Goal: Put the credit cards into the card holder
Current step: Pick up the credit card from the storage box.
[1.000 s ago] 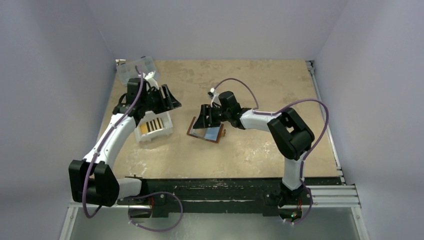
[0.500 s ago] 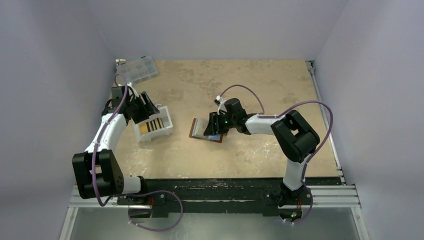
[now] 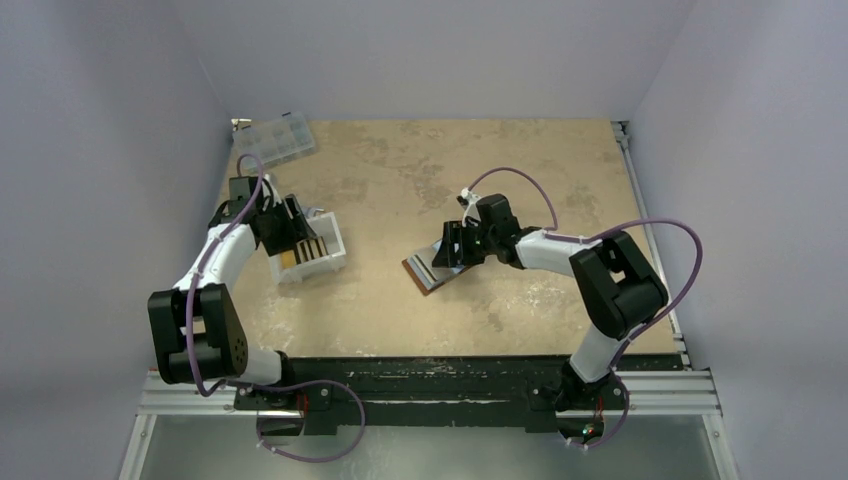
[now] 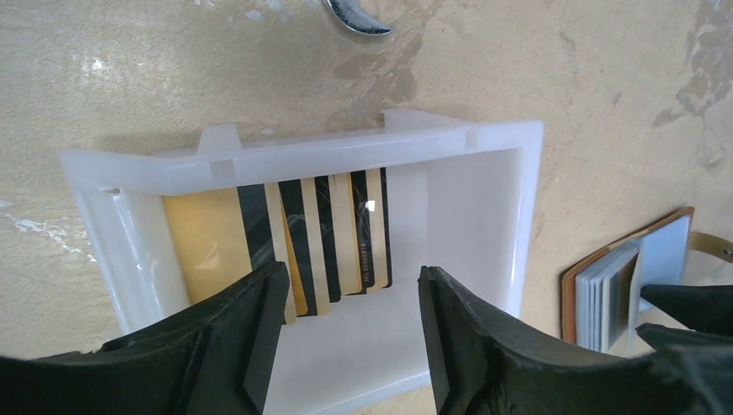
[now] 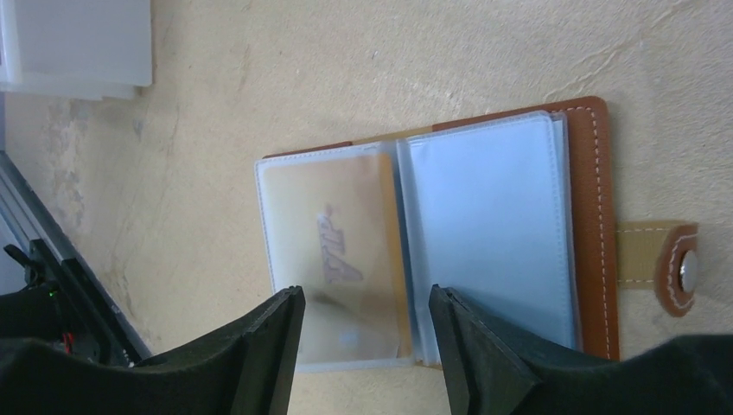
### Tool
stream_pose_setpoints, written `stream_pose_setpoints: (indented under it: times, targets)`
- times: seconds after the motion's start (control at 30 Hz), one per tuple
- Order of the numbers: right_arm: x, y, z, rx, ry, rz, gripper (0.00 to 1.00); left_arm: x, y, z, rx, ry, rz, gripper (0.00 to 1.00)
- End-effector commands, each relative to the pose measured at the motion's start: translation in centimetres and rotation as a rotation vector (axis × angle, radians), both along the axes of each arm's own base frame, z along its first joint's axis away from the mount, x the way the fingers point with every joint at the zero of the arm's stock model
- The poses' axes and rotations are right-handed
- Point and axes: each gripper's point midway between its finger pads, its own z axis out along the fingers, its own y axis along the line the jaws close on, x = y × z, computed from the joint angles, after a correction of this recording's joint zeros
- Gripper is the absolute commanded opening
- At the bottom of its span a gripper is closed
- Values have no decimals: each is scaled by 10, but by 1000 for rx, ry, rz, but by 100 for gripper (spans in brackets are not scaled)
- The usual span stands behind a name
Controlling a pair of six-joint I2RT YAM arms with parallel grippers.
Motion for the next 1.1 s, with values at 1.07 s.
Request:
stream_pose_setpoints:
  times: [1.07]
  targets:
    - [13,4,24,-22,32,52,67,-19,5,-98,308,303,178,69]
